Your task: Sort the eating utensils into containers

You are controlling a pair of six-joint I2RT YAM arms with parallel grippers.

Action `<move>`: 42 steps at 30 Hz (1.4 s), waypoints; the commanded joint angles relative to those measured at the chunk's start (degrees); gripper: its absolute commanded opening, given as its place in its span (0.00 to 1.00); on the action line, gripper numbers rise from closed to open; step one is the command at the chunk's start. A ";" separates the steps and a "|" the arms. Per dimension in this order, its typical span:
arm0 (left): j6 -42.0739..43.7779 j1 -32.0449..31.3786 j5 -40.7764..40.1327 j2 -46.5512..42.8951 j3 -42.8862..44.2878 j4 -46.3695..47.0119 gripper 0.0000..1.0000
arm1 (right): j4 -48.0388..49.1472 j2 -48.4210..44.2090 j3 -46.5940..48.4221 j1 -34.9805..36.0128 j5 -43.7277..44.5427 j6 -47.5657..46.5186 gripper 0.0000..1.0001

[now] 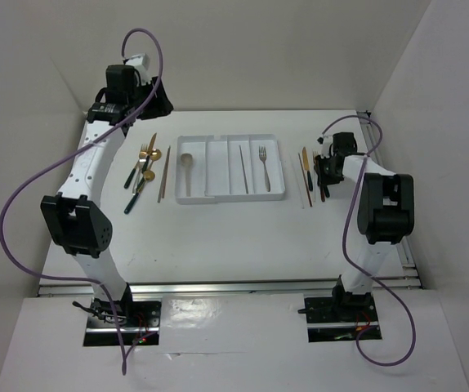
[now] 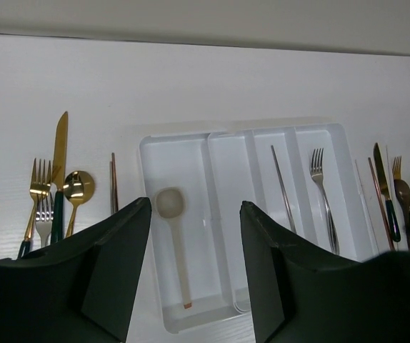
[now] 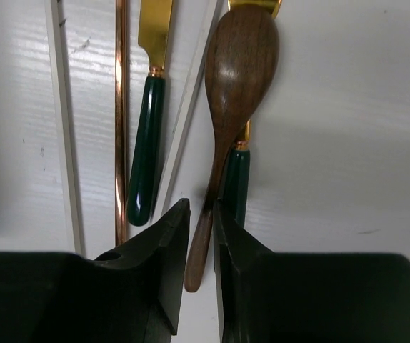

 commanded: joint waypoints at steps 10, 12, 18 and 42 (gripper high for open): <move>-0.20 1.12 1.19 2.32 5.59 0.68 0.66 | 1.11 4.60 3.56 -0.21 1.38 -1.09 0.25; -0.20 1.65 1.19 2.32 5.60 0.68 0.74 | 0.59 4.60 2.95 -0.21 1.90 -1.09 0.25; 0.85 2.17 0.66 2.32 4.36 0.68 0.76 | 0.59 5.65 2.42 -0.21 2.43 -1.09 0.12; -0.99 15.35 -13.75 -19.74 -24.55 2.71 0.96 | 2.86 -6.49 26.40 19.82 -13.56 33.09 0.00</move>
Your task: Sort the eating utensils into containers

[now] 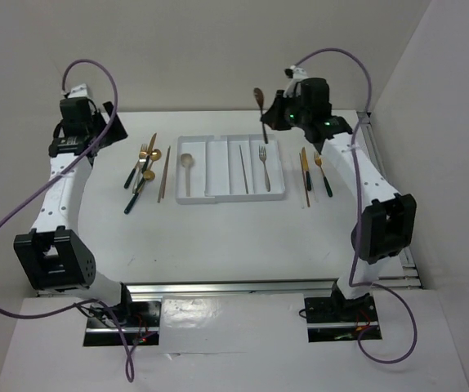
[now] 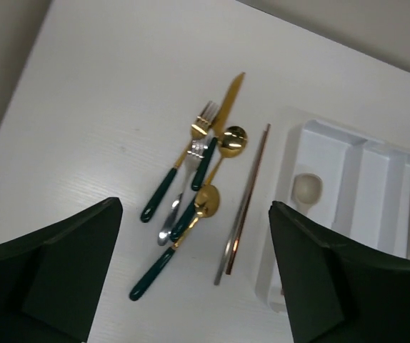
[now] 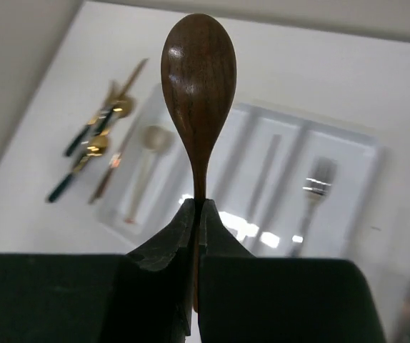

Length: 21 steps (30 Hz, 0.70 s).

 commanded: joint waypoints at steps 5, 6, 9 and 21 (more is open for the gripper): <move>-0.05 9.79 -0.50 -10.45 -4.70 -4.61 1.00 | 1.69 13.80 11.73 11.23 -9.61 17.97 0.00; -0.05 11.28 0.20 -11.86 -5.84 -4.09 1.00 | 1.69 17.03 12.71 11.85 -9.61 19.02 0.00; 1.43 11.91 2.75 -15.21 -10.59 -3.03 1.00 | 2.56 23.89 16.49 13.43 -13.12 23.58 0.00; 7.24 13.75 10.32 -17.59 -15.52 -13.14 1.00 | 5.30 39.12 25.11 20.20 -14.18 31.06 0.00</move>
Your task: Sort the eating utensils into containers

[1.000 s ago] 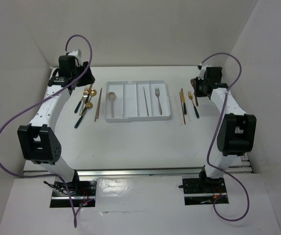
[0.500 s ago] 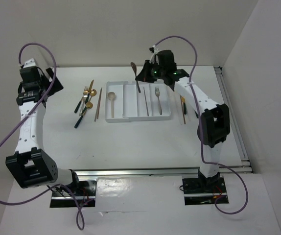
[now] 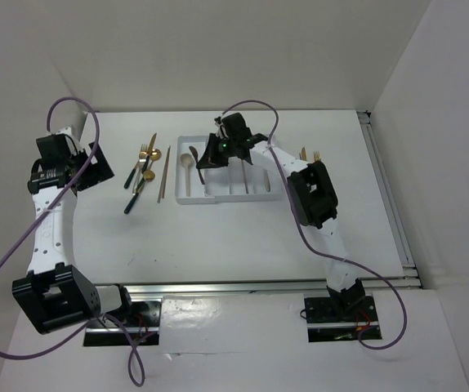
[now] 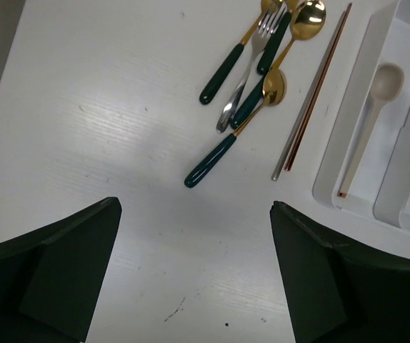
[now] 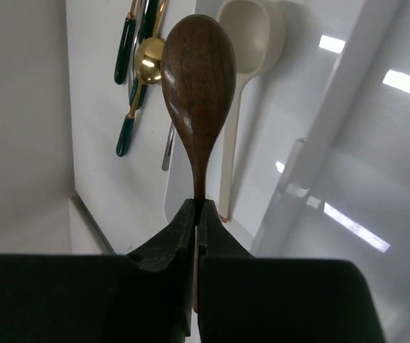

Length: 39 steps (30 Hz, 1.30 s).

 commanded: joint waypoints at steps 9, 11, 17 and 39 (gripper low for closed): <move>5.13 1.45 3.70 -3.56 -1.82 -1.54 1.00 | 5.63 3.25 2.81 3.12 1.20 7.02 0.00; 6.54 1.45 4.84 -2.86 -1.82 -2.06 1.00 | 6.42 4.04 2.81 3.12 1.20 7.02 0.00; 13.65 1.45 12.74 4.69 1.42 -7.15 1.00 | 7.74 5.80 2.81 3.12 1.80 5.88 0.26; 32.47 -5.75 10.04 27.37 3.71 -2.43 0.57 | 8.28 -17.99 -6.60 -4.52 1.37 -13.89 0.65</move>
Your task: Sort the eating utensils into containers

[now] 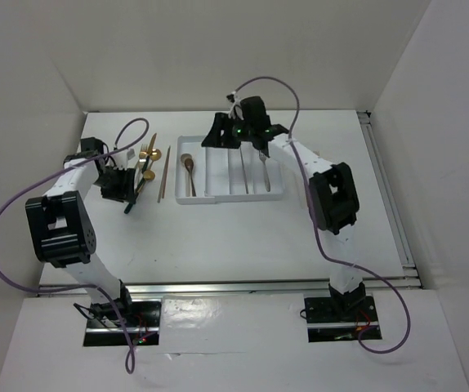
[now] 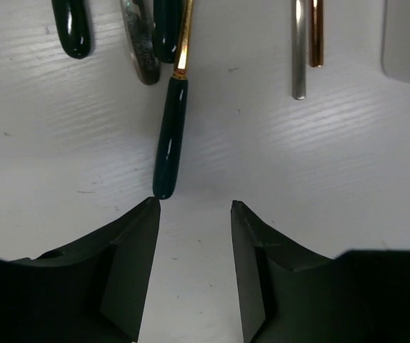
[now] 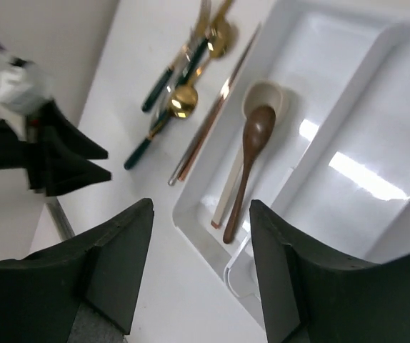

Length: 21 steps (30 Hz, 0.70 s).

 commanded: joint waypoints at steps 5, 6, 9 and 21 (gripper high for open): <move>1.96 -1.74 -4.10 4.98 3.17 5.31 0.57 | 0.48 -14.48 -4.01 -4.25 1.33 -8.18 0.65; 1.96 -1.74 -4.10 6.38 3.70 5.83 0.57 | 0.48 -15.27 -4.01 -4.25 1.85 -8.80 0.66; 1.96 -3.05 -4.10 8.85 5.81 5.84 0.57 | -0.66 -17.82 -5.68 -6.62 2.91 -10.65 0.66; 0.91 -5.87 -5.68 14.48 8.36 7.51 0.50 | -1.45 -25.21 -16.13 -15.14 6.77 -14.24 0.66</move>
